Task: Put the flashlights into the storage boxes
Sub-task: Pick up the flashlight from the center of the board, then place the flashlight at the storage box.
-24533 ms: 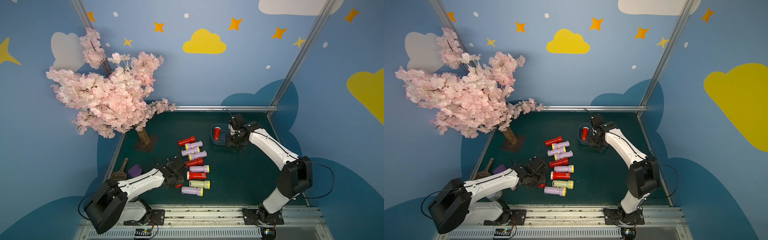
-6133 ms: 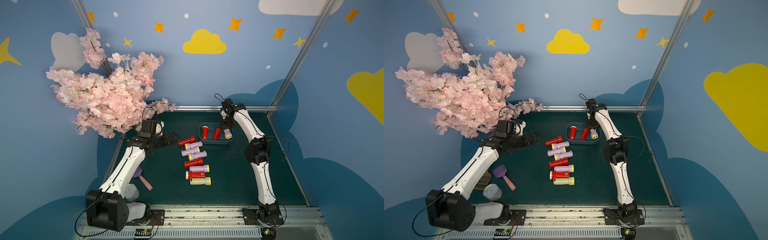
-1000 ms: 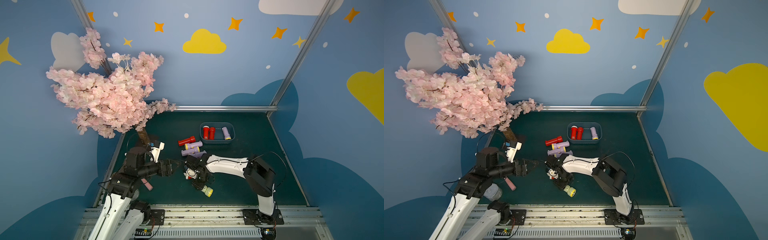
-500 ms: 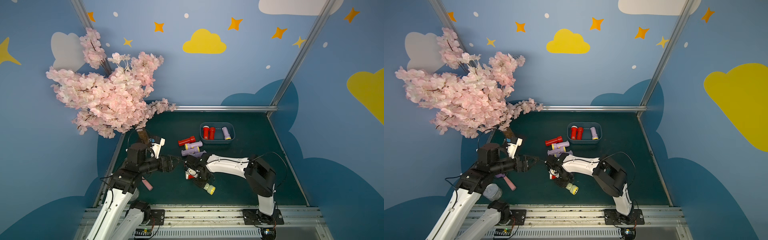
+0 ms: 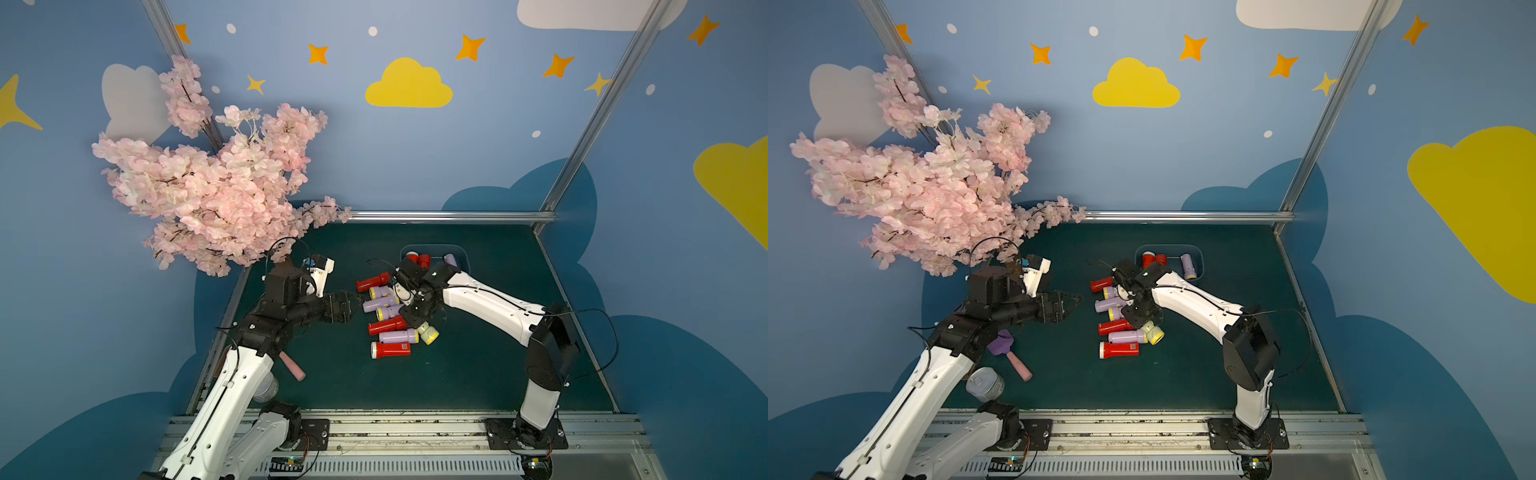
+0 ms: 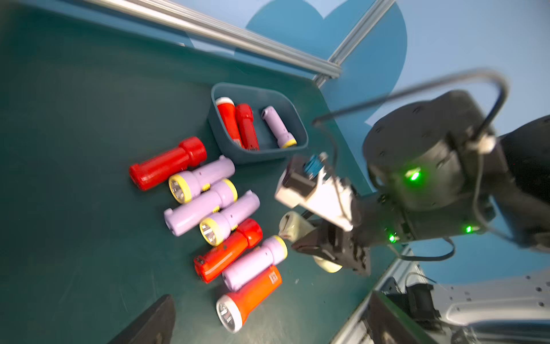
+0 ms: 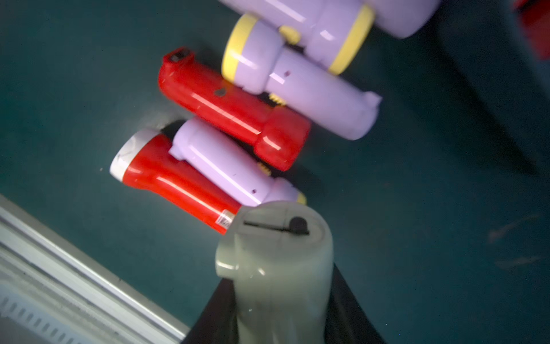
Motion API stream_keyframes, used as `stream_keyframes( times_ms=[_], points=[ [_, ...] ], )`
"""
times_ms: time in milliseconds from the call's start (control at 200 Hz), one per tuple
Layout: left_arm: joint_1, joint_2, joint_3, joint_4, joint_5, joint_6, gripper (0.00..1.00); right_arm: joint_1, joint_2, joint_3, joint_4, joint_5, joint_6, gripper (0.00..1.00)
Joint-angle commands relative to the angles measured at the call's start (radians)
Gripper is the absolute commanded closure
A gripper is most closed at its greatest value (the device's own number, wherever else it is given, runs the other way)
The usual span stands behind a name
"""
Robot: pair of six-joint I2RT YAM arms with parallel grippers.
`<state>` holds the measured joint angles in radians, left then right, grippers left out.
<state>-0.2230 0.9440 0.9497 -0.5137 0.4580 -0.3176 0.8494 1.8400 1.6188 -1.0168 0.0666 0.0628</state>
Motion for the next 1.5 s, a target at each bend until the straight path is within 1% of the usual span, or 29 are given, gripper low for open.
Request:
stream_keyframes(
  times_ms=[0,260,441,691,851,1011,1251,1492],
  points=[
    [0.001,0.041,0.035,0.055,-0.041,0.014,0.01,-0.057,0.049,0.1,-0.031,0.053,-0.034,0.77],
    [-0.001,0.175,0.084,0.125,-0.078,-0.014,0.01,-0.19,0.269,0.426,-0.084,0.11,-0.121,0.78],
    [-0.006,0.284,0.15,0.143,-0.081,-0.011,0.01,-0.287,0.392,0.601,-0.104,0.096,-0.09,0.78],
    [-0.006,0.445,0.272,0.16,-0.058,0.012,0.01,-0.35,0.535,0.788,-0.072,0.111,-0.079,0.77],
    [-0.007,0.523,0.33,0.164,-0.029,0.022,0.01,-0.386,0.597,0.813,-0.001,0.097,-0.06,0.76],
    [-0.007,0.567,0.375,0.133,-0.027,0.054,0.01,-0.413,0.65,0.84,0.008,0.073,-0.04,0.75],
    [-0.006,0.594,0.391,0.123,-0.013,0.067,0.01,-0.432,0.706,0.84,0.006,0.068,-0.022,0.76],
    [-0.006,0.597,0.392,0.121,-0.007,0.072,0.01,-0.444,0.724,0.832,-0.005,0.072,-0.017,0.71]
  ],
)
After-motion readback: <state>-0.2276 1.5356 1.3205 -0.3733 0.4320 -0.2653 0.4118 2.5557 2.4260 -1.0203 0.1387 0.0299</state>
